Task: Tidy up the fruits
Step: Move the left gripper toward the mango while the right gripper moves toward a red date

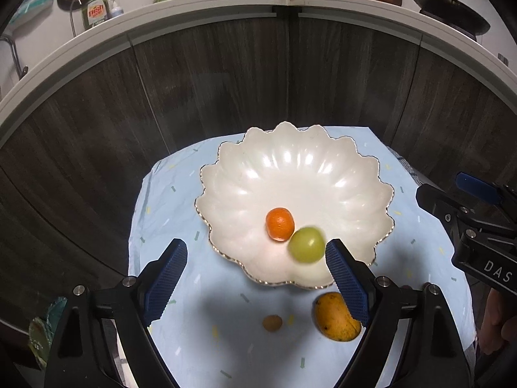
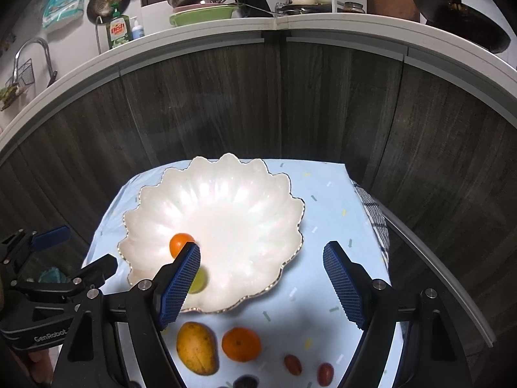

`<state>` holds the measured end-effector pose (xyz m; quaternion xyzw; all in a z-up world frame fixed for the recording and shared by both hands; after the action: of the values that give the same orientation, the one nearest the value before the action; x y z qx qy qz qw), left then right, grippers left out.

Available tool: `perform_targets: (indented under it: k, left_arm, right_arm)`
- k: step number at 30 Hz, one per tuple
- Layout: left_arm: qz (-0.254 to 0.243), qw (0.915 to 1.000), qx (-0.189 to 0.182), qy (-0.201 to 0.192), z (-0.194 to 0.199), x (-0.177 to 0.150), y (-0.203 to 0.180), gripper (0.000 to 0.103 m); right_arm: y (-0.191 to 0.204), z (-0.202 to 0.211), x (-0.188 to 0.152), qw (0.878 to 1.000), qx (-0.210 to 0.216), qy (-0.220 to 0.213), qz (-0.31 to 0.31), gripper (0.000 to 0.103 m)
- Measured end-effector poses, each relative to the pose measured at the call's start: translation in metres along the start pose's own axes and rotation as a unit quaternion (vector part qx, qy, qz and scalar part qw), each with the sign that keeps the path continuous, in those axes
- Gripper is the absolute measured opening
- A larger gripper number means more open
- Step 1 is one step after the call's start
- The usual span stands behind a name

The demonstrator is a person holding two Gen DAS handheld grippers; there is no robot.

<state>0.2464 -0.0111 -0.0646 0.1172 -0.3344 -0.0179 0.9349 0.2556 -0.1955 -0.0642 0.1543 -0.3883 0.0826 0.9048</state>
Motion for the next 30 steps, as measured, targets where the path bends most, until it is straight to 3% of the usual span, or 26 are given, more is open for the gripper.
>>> perform_targets:
  k: [16,30]
  left_arm:
    - [-0.002,1.0,-0.001,0.0,0.021,-0.027,-0.003,0.088]
    - [-0.014,0.9997,-0.016,0.015,0.019,-0.052,-0.033,0.088]
  right_arm:
    - [0.006,0.024,-0.024,1.0,-0.005,-0.002,0.005,0.079]
    - [-0.017,0.033,-0.054,1.0,-0.025,0.013,-0.001,0.079]
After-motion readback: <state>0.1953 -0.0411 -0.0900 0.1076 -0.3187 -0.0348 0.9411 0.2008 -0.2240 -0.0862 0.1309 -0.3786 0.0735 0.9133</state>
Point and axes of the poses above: each gripper's, at about its wrist camera, not at the fingertips, and z roughly against the way its jaws point, y to its left, x to its top, the point moved 4 cm from there along -z, roughly the way its jaws point, and after that the axes turned 13 degrees about x, right-handed, at the moved point
